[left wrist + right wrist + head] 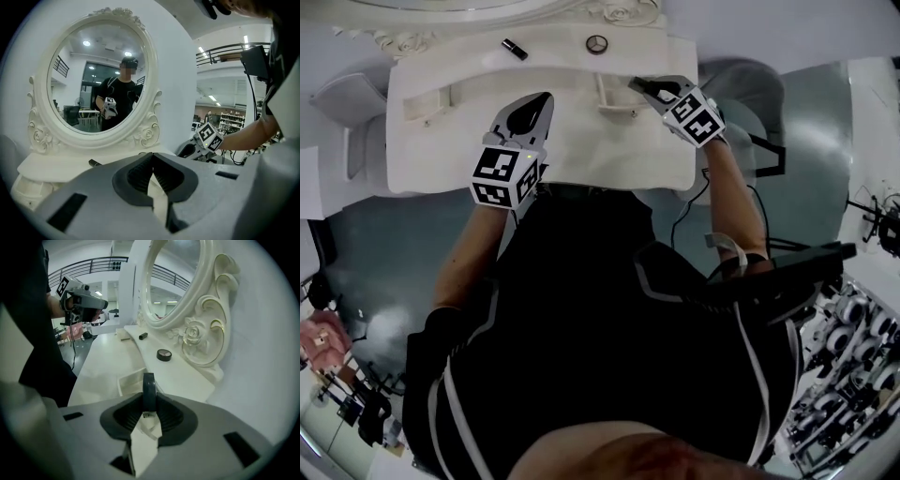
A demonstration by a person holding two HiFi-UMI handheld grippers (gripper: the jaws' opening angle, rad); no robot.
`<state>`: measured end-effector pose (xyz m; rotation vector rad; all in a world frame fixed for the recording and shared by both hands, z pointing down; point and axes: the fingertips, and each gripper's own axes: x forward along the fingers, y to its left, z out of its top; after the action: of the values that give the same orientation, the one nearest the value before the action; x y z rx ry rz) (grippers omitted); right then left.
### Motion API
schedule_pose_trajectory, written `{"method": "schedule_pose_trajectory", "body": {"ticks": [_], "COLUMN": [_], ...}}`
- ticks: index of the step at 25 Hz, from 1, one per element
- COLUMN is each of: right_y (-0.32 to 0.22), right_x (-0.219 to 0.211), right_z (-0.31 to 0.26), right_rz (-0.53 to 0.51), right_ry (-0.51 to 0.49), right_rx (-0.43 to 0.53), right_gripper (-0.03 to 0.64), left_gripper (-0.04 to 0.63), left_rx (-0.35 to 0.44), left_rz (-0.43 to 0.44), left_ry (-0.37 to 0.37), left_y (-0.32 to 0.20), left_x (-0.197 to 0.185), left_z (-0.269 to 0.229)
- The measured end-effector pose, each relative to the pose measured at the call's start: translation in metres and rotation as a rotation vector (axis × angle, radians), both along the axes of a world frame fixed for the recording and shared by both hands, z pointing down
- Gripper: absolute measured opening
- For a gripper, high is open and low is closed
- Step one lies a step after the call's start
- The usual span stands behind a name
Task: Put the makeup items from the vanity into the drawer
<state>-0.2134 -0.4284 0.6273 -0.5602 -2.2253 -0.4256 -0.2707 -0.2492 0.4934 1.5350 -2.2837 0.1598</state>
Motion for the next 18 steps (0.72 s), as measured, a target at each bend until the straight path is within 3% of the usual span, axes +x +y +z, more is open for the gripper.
{"method": "schedule_pose_trajectory", "body": {"ticks": [9,18], "right_y": [0.009,0.012], "right_x": [-0.009,-0.014], "right_z": [0.037,0.047], "right_rz": [-0.177,-0.194], "right_ry": [0.094,0.132], "right_rx": [0.064,0.05], "right_gripper": [0.095,0.097], "left_gripper": [0.005,0.005], "left_rx": [-0.037,-0.037], "left_rz": [-0.114,-0.143], "left_ry": [-0.021,-0.023], "left_y": [0.021,0.031], "left_x": [-0.002,-0.006], "left_z": [0.005,0.002]}}
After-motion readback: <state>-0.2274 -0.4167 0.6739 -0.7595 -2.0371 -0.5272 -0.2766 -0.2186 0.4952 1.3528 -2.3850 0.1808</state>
